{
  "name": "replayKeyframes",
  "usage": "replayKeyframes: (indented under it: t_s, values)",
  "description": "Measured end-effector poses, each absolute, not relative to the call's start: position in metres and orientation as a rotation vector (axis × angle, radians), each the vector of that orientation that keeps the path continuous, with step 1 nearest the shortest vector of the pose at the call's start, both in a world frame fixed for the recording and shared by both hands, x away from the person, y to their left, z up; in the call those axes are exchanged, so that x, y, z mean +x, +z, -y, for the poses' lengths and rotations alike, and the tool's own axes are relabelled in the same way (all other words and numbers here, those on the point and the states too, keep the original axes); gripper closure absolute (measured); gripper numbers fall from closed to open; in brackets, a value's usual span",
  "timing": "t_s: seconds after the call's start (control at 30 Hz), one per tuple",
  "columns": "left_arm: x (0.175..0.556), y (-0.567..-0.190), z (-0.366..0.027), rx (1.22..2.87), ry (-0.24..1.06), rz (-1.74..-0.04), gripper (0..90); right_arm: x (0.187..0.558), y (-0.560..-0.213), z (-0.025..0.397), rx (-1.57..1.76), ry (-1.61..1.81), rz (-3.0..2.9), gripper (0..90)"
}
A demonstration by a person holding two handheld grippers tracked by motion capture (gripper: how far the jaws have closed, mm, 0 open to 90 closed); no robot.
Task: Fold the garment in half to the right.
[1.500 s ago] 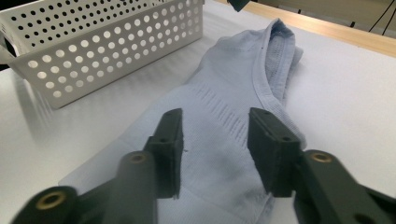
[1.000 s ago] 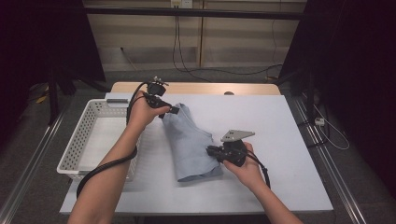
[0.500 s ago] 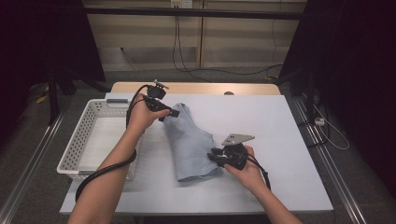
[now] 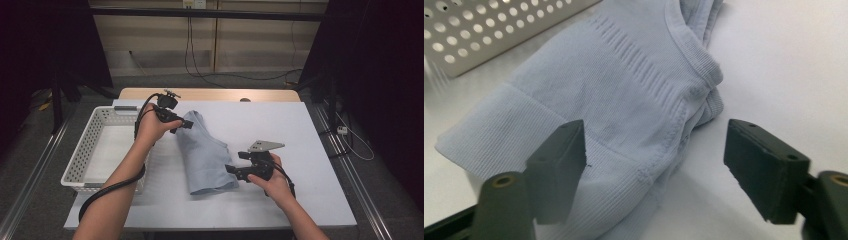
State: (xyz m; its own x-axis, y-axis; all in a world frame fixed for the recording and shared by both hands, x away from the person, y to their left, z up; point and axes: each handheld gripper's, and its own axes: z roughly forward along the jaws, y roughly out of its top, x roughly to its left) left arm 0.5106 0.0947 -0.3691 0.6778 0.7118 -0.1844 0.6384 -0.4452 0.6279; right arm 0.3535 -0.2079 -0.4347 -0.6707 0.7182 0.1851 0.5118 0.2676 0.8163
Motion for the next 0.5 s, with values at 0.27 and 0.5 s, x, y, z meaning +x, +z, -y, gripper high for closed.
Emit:
replayKeyframes:
  t_s: [0.27,0.5]
  values:
    - [0.502,-0.372,-0.095,2.195,0.115,-1.025,15.9,0.354,-0.432,0.218,1.159,1.361,-2.292,9.8]
    - [0.494,-0.376,-0.092,2.19,0.105,-1.018,14.7,0.354,-0.433,0.222,1.152,1.342,-2.301,8.4]
